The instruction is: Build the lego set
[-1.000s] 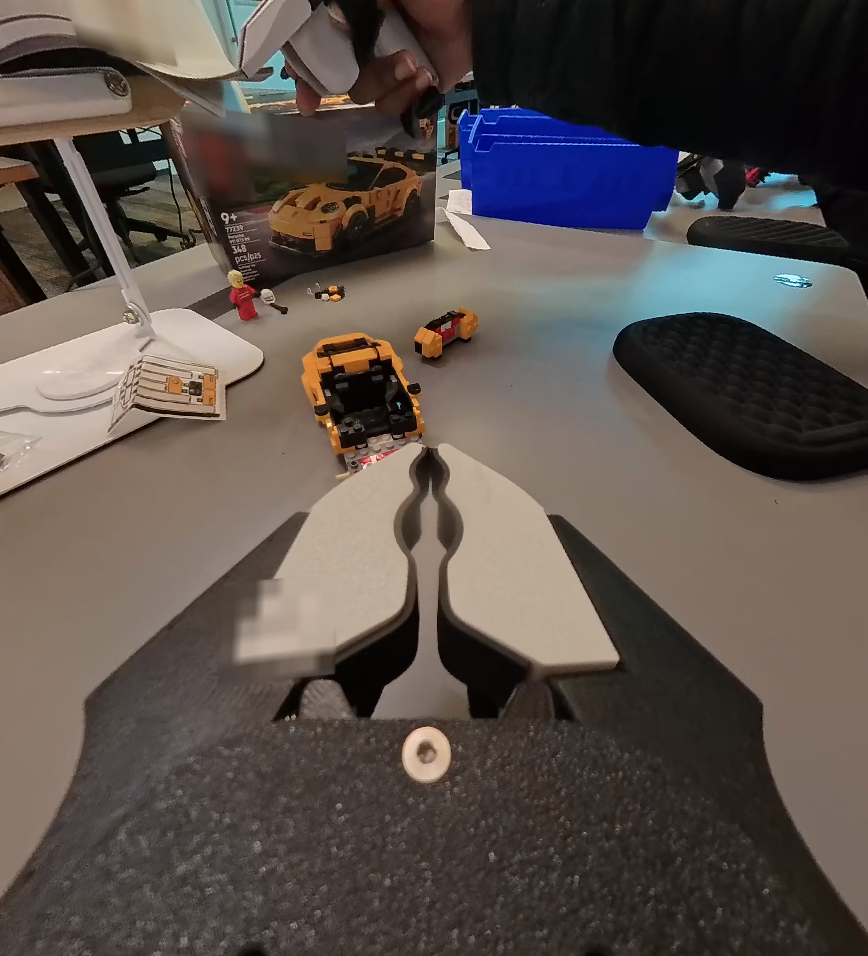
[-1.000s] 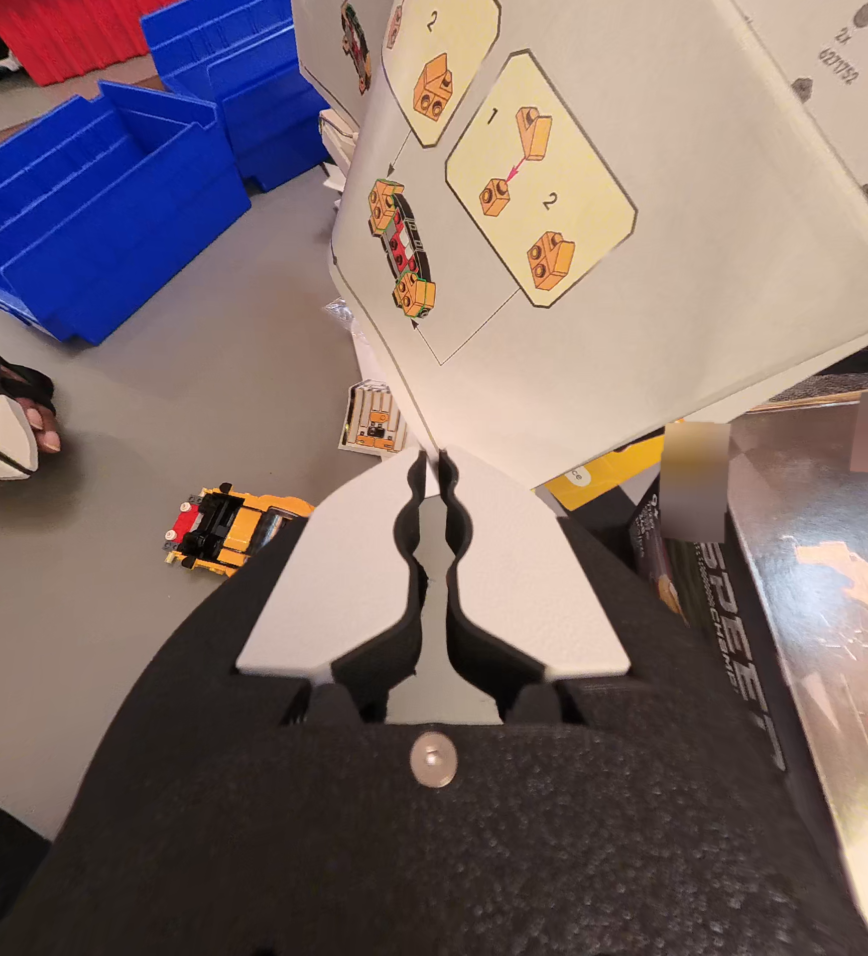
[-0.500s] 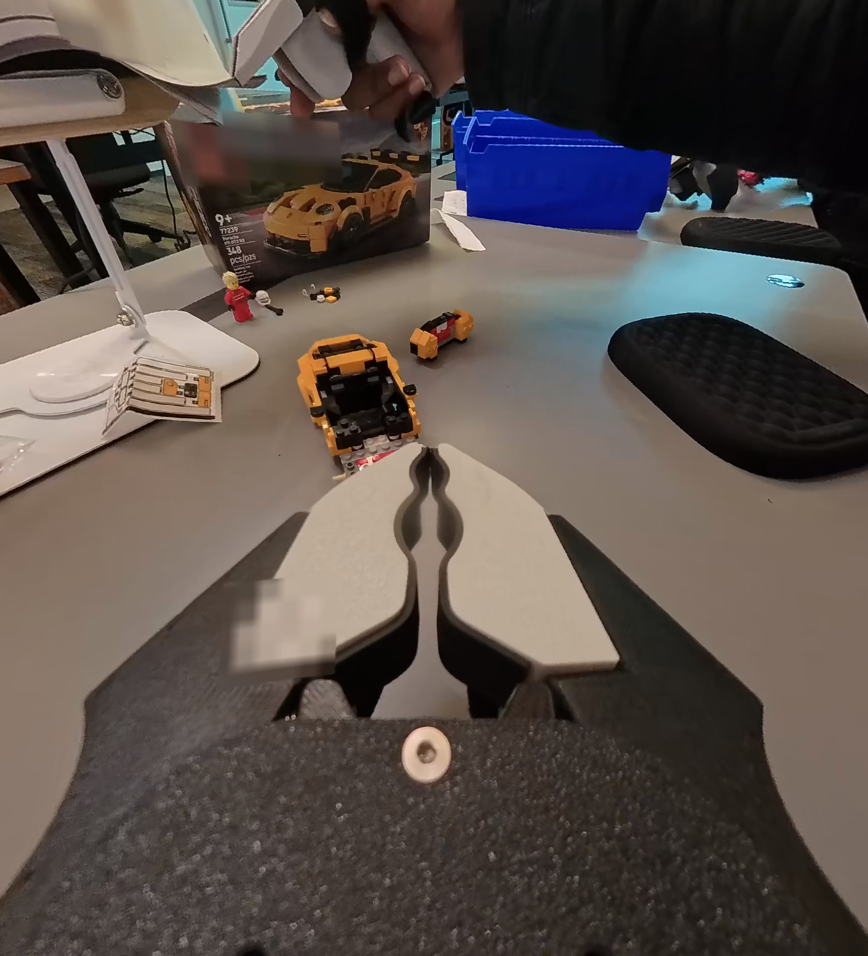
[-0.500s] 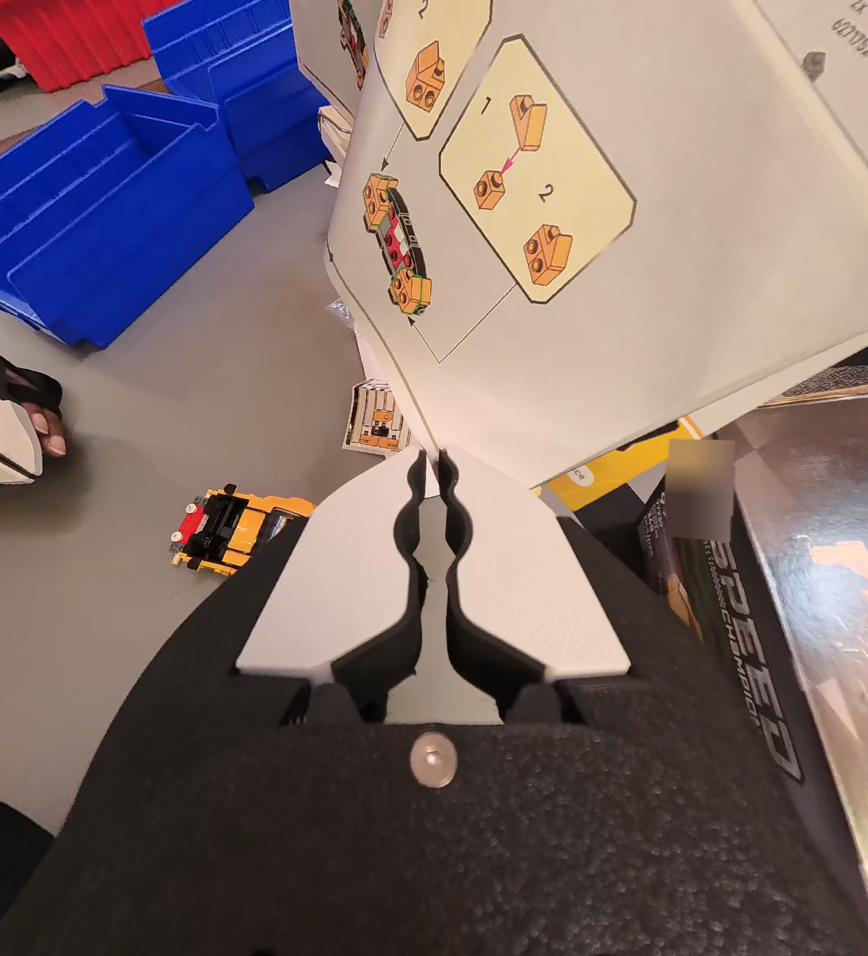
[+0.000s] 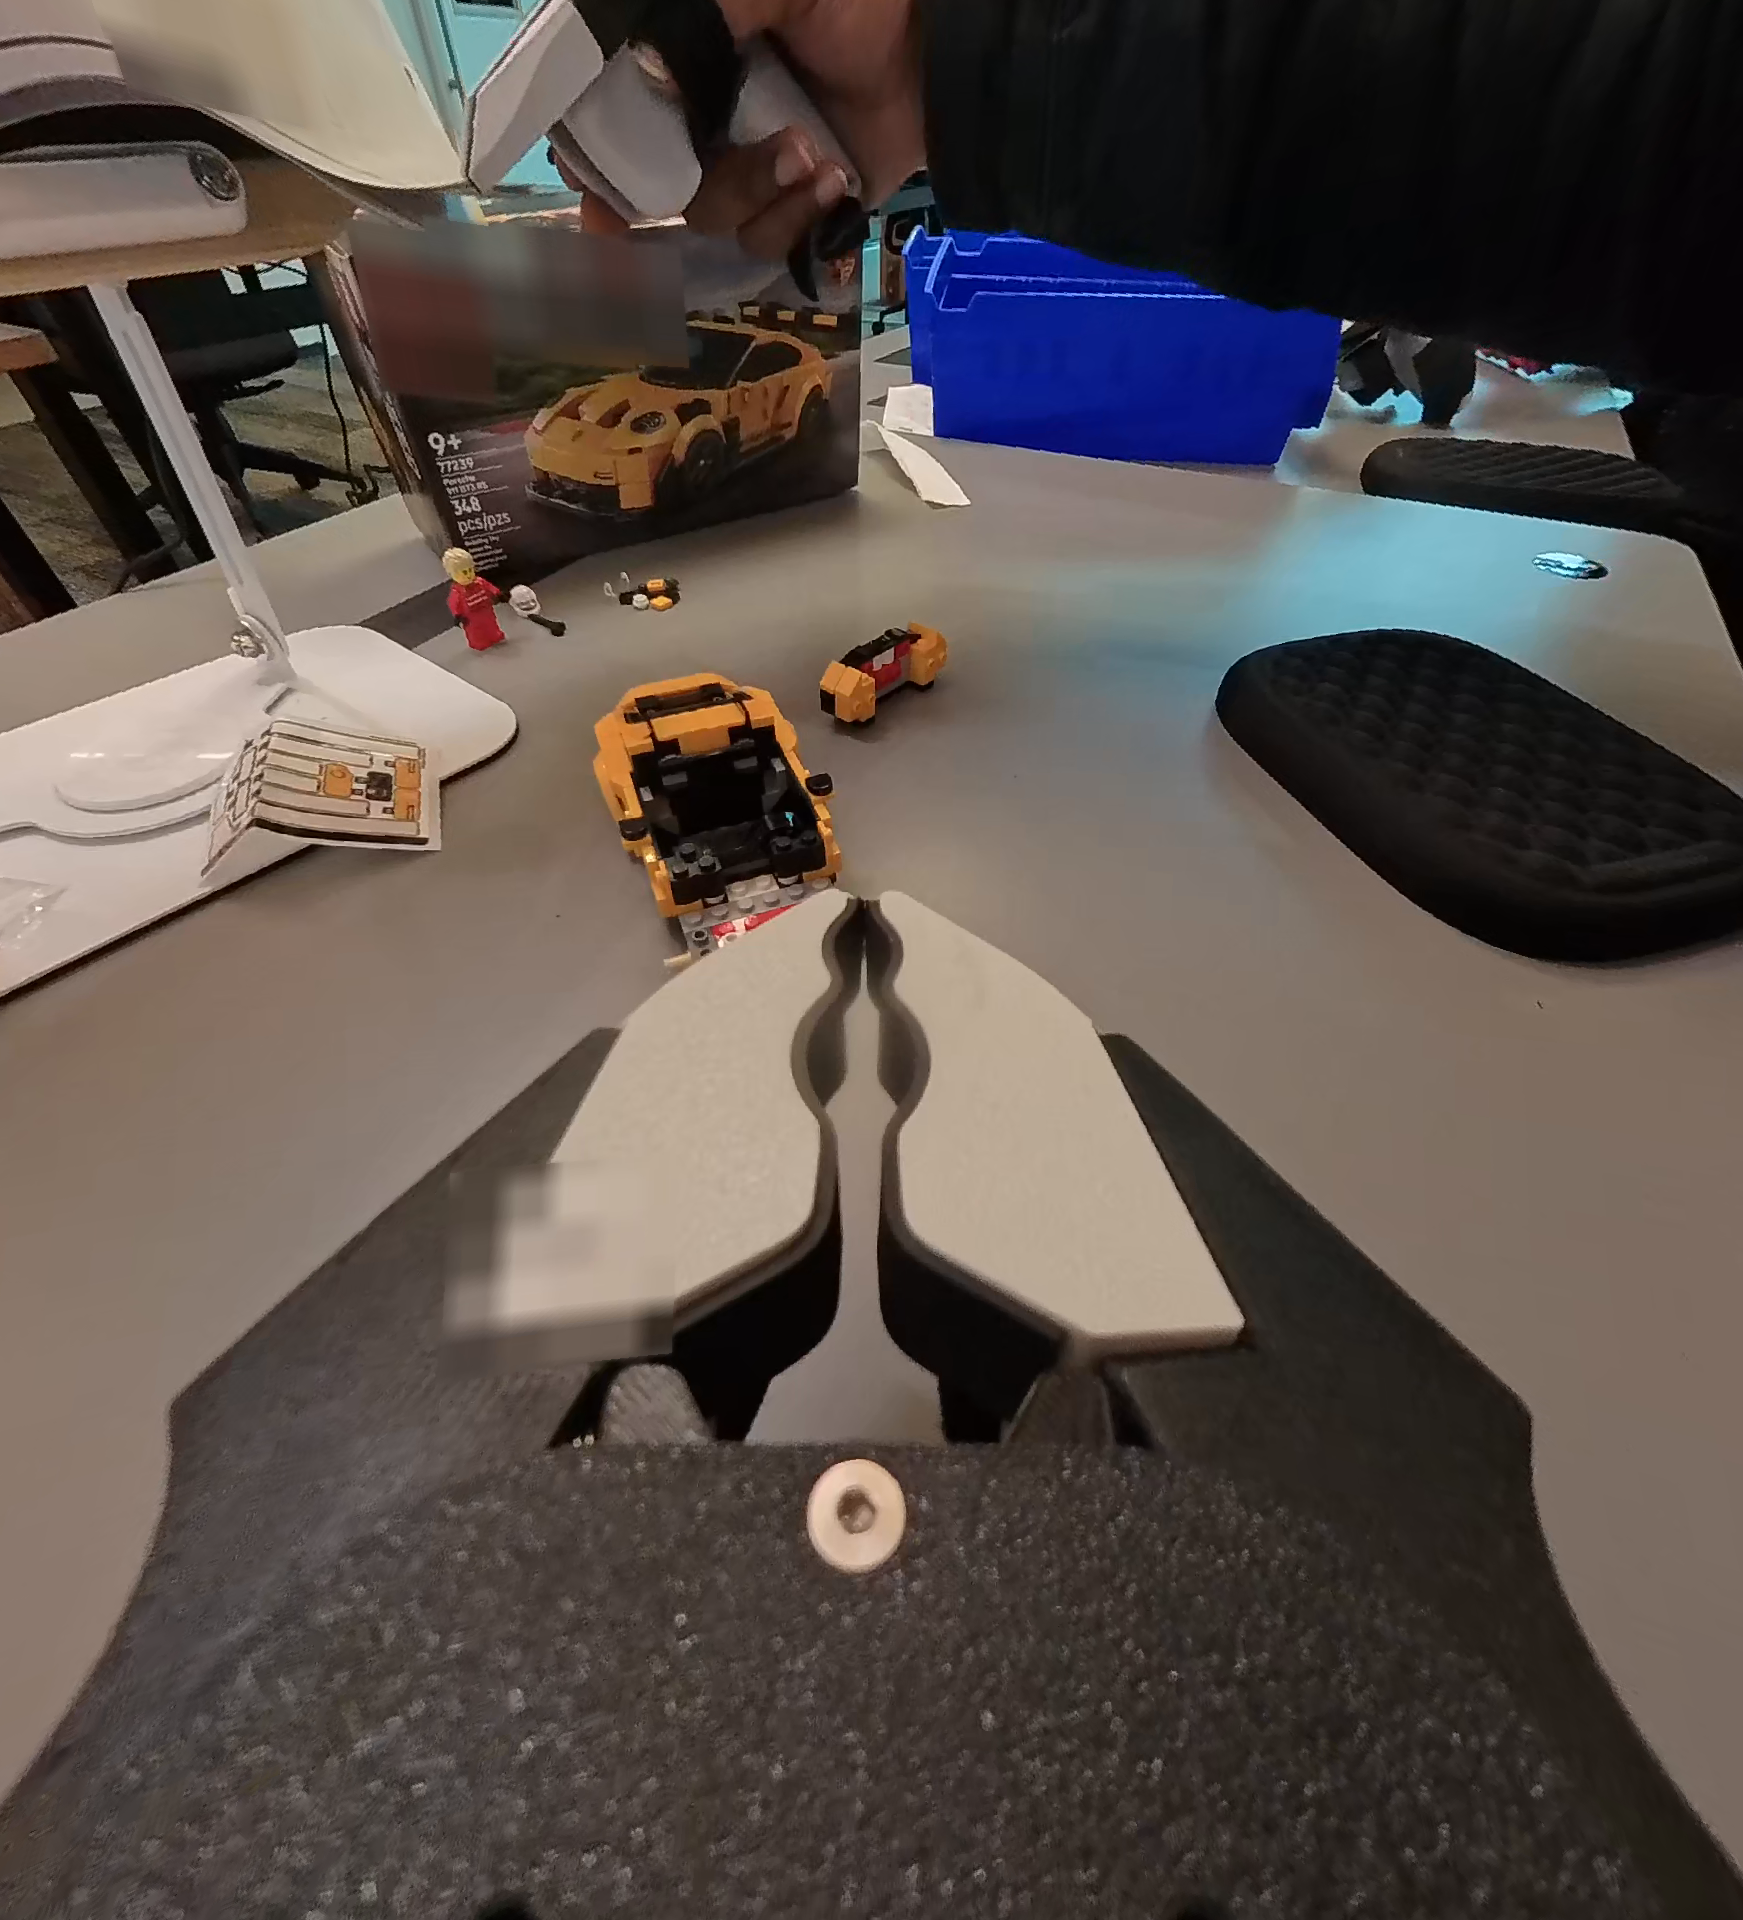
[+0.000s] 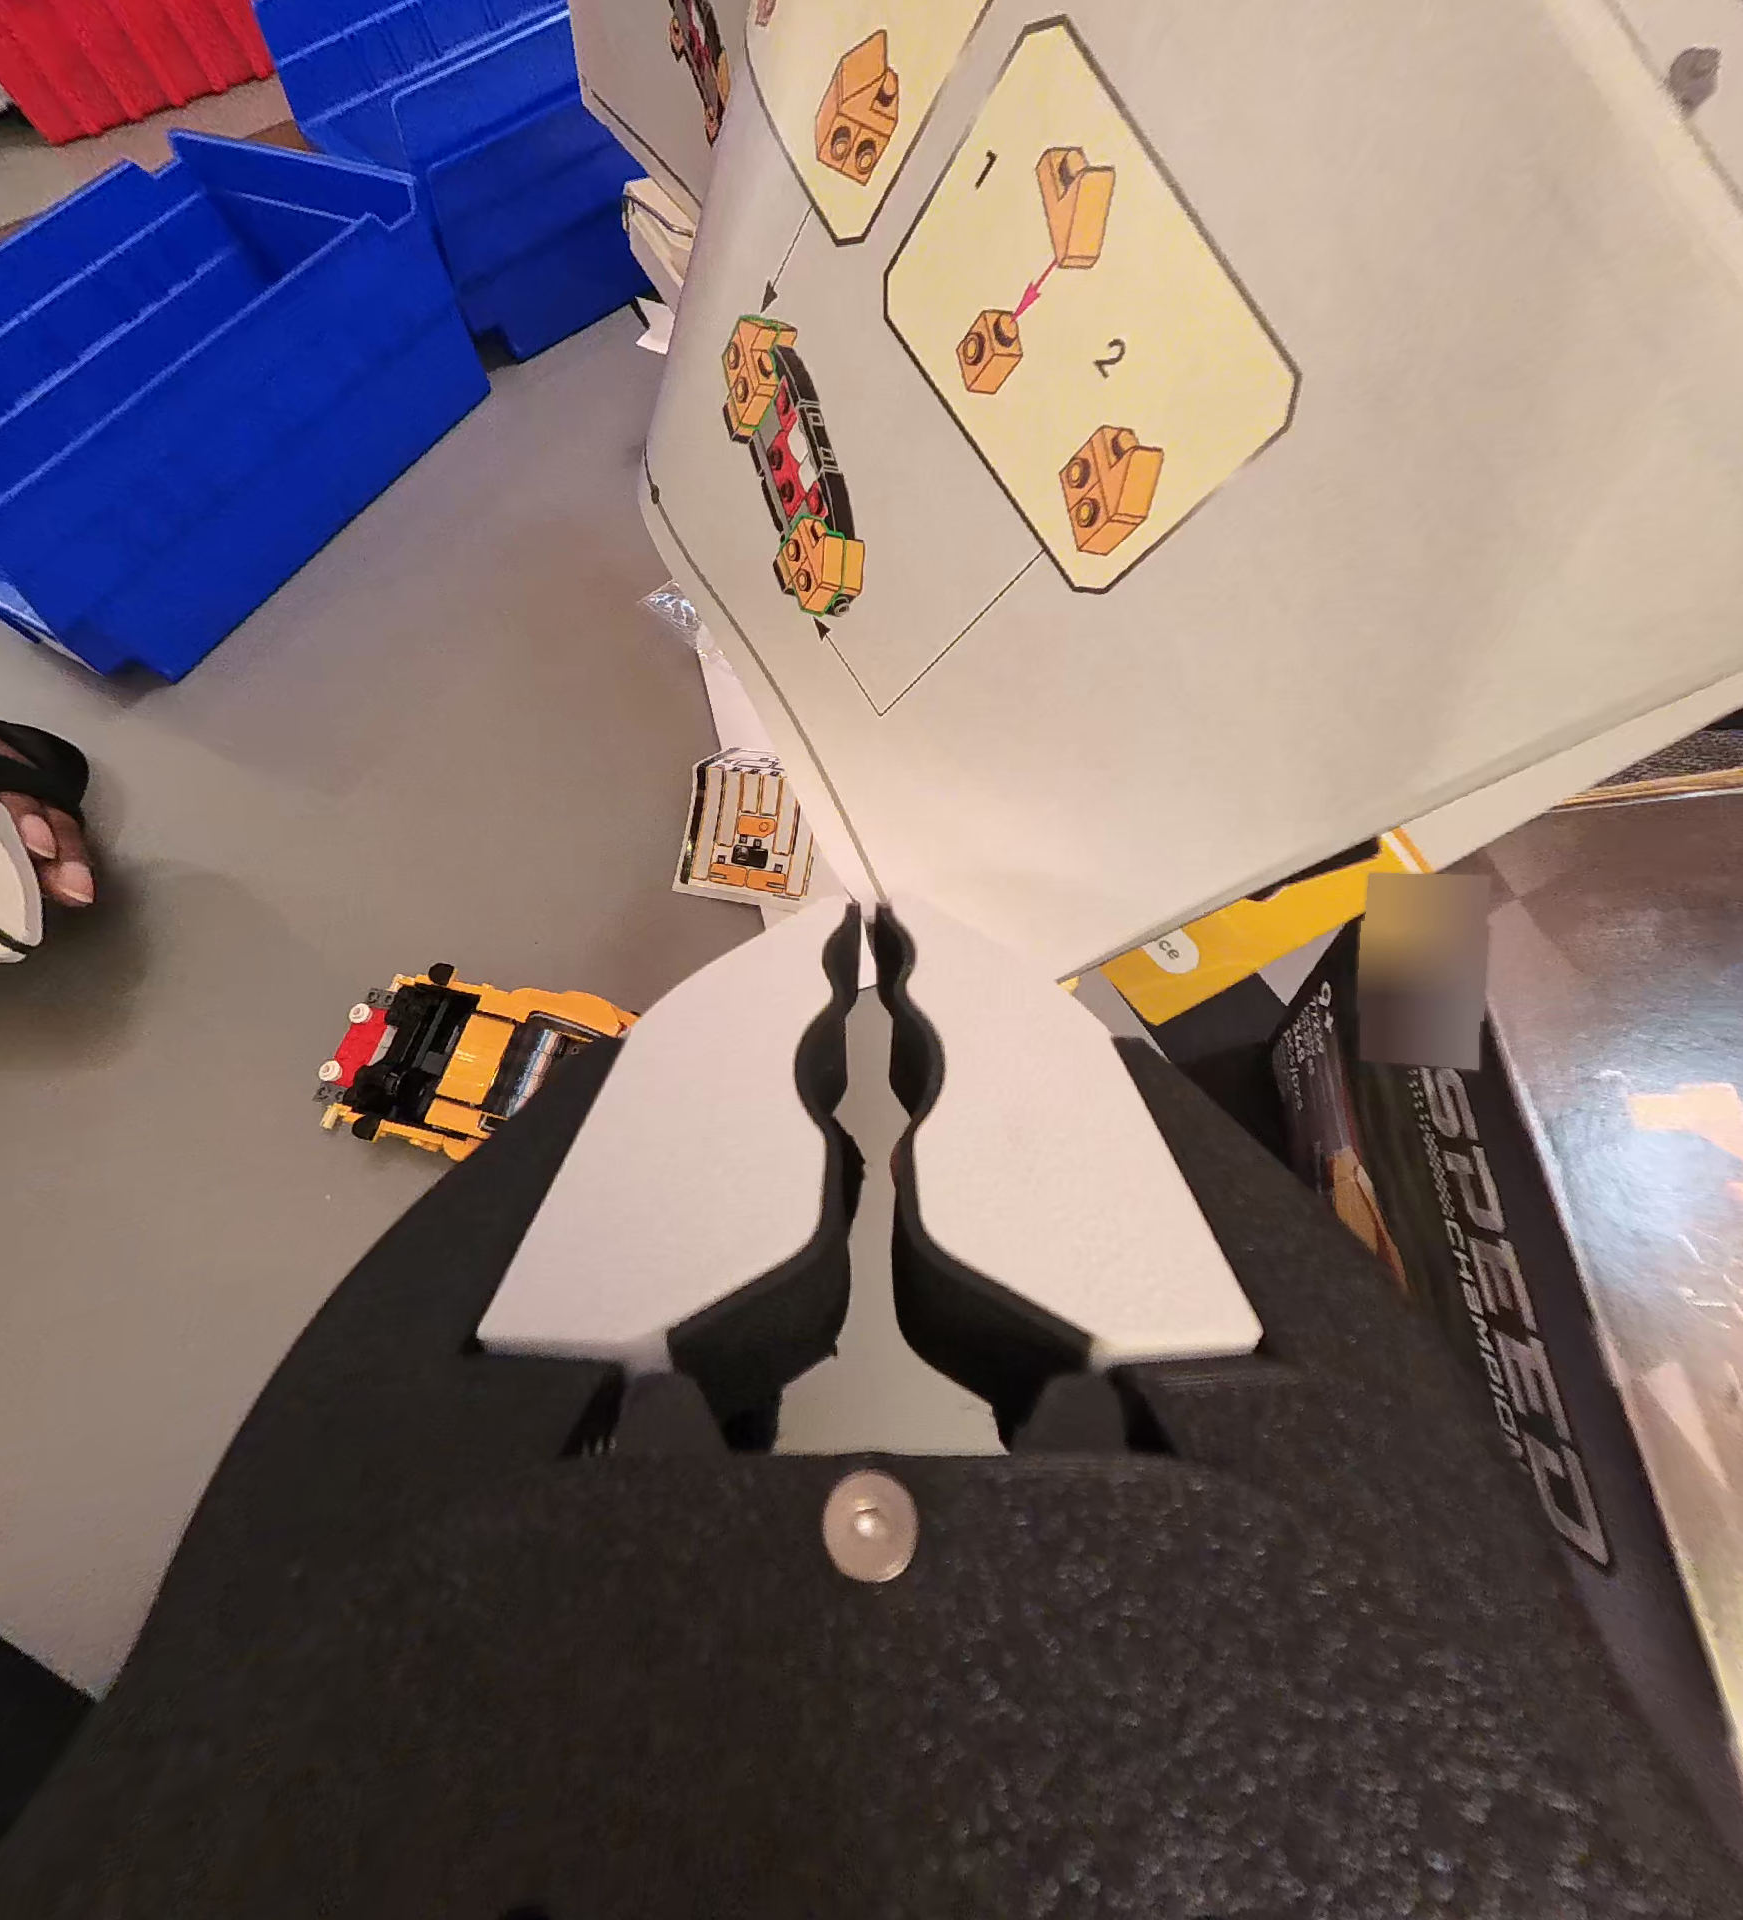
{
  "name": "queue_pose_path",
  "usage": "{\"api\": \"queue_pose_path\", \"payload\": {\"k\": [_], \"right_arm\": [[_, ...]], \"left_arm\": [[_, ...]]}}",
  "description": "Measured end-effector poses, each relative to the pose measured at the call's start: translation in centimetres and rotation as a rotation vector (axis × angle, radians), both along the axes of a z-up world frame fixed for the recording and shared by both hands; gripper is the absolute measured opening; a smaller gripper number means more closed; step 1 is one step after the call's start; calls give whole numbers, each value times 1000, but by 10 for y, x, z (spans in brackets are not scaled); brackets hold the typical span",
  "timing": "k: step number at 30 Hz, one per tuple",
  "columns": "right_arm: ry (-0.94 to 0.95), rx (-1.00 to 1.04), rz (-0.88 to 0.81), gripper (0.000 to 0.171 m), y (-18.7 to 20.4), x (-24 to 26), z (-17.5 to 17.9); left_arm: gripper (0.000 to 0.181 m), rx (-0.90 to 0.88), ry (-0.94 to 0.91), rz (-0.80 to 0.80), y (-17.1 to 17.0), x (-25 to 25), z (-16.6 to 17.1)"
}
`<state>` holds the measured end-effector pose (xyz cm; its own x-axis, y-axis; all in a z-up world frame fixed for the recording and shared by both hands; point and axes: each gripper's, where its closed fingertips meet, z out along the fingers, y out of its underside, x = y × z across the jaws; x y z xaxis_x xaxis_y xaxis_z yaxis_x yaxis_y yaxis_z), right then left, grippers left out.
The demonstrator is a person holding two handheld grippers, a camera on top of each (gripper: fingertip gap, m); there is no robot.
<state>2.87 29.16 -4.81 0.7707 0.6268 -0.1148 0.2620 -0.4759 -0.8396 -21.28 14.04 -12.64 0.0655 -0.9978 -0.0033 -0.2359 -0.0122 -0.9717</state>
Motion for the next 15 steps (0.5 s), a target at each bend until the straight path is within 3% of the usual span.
{"api": "queue_pose_path", "payload": {"k": [15], "right_arm": [[3,-15,3,2,-1,0,-1]], "left_arm": [[0,-1,0,-3,0,0,0]]}}
